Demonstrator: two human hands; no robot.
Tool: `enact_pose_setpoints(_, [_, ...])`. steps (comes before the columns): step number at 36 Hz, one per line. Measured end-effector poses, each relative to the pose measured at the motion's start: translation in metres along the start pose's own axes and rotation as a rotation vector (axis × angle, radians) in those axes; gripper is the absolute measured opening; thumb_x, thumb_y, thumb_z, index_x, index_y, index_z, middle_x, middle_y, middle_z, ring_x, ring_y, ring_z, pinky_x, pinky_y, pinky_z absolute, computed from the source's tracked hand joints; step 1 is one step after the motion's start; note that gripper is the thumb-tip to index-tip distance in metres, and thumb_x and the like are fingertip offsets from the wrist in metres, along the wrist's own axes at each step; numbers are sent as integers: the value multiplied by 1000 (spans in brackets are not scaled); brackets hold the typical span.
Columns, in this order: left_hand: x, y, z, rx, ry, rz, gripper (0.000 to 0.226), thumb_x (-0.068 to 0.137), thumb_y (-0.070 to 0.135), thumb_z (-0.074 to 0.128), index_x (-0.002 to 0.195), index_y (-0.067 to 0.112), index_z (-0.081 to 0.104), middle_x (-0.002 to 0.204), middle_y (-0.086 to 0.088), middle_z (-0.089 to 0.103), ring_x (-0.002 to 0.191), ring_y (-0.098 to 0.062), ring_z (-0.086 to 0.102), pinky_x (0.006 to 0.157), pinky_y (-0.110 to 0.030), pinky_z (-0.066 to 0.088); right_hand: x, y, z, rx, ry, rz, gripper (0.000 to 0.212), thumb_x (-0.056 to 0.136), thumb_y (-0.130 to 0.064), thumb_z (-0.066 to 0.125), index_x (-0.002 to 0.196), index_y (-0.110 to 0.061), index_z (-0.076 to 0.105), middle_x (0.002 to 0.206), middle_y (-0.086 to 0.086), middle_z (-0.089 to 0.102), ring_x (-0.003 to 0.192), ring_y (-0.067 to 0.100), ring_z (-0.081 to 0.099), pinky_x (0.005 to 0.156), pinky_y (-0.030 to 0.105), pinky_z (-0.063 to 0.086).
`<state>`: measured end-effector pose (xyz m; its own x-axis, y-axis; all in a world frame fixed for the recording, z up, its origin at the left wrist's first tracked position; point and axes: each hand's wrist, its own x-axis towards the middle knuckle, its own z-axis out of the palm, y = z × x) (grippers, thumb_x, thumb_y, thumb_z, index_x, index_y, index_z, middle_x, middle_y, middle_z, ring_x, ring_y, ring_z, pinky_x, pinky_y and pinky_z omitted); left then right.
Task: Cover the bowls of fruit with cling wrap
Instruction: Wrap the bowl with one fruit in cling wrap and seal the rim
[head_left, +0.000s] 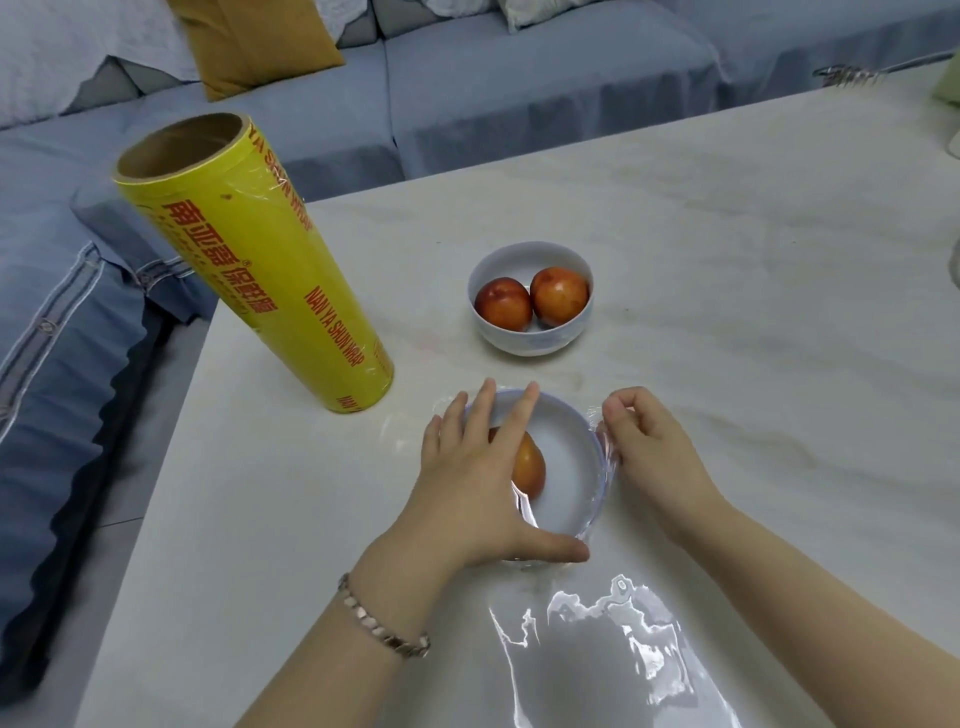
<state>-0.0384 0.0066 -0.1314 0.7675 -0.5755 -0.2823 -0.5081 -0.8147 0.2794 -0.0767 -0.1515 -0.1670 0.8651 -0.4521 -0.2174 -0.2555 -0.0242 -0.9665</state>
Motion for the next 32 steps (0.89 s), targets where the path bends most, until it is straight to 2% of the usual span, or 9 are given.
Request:
enact_pose_setpoints(2, [-1,-1,2,8,34,3,132,50,75,70,143,43,-18,157,5,-17,144,-23,-14,118,-44,0,0,-6,3,3,54,-6,21,96,-19,40,76,-19,45,61,-2,51,43,-3,43,46,10,36])
enact_pose_setpoints(8, [1,0,5,28,64,-20,131,52,78,66,142,41,-21,156,6,-18,144,-23,-12,118,-46,3,4,-25,9,92,126,145,24,97,-18,33,75,-18,43,56,0,42,46,12,36,48,24,31])
enact_pose_setpoints(12, [1,-1,7,30,65,-31,132,50,79,65,142,40,-21,156,7,-18,144,-23,-13,117,-48,3,2,-26,4,120,96,192,24,97,-17,32,74,-18,40,51,-1,32,33,8,27,38,18,22])
enact_pose_setpoints(14, [1,-1,7,24,62,-36,133,49,79,65,142,40,-22,155,7,-19,144,-22,-13,117,-48,1,0,-24,-1,120,85,200,24,97,-17,34,74,-18,40,50,-1,30,34,9,24,39,19,20])
enact_pose_setpoints(20, [3,-1,8,51,56,-56,134,48,83,62,141,39,-24,155,9,-20,144,-21,-14,117,-49,0,4,-6,-11,69,104,197,25,96,-15,38,71,-17,42,52,1,31,29,7,26,34,15,23])
enact_pose_setpoints(23, [1,1,8,41,61,-84,133,49,83,61,140,39,-25,155,9,-20,144,-21,-14,118,-47,-1,13,12,-10,-44,139,181,25,95,-16,39,70,-17,44,54,2,39,39,13,36,39,19,28])
enact_pose_setpoints(26, [0,8,9,25,76,-127,131,52,82,61,141,37,-25,155,7,-19,144,-22,-13,118,-47,-1,25,24,-3,-141,177,159,25,95,-22,40,71,-19,45,60,2,45,56,22,43,54,25,32])
enact_pose_setpoints(29, [0,18,13,-2,99,-198,129,54,83,59,142,35,-23,156,3,-17,144,-25,-12,117,-49,0,33,21,2,-234,174,123,18,94,-23,43,83,-12,52,75,4,55,76,25,51,71,29,39])
enact_pose_setpoints(32, [-1,28,15,-61,129,-300,128,55,84,57,143,34,-21,156,-1,-15,144,-29,-11,114,-53,0,32,11,-7,-290,196,87,26,93,-31,46,83,-9,56,75,6,57,74,25,53,72,30,40])
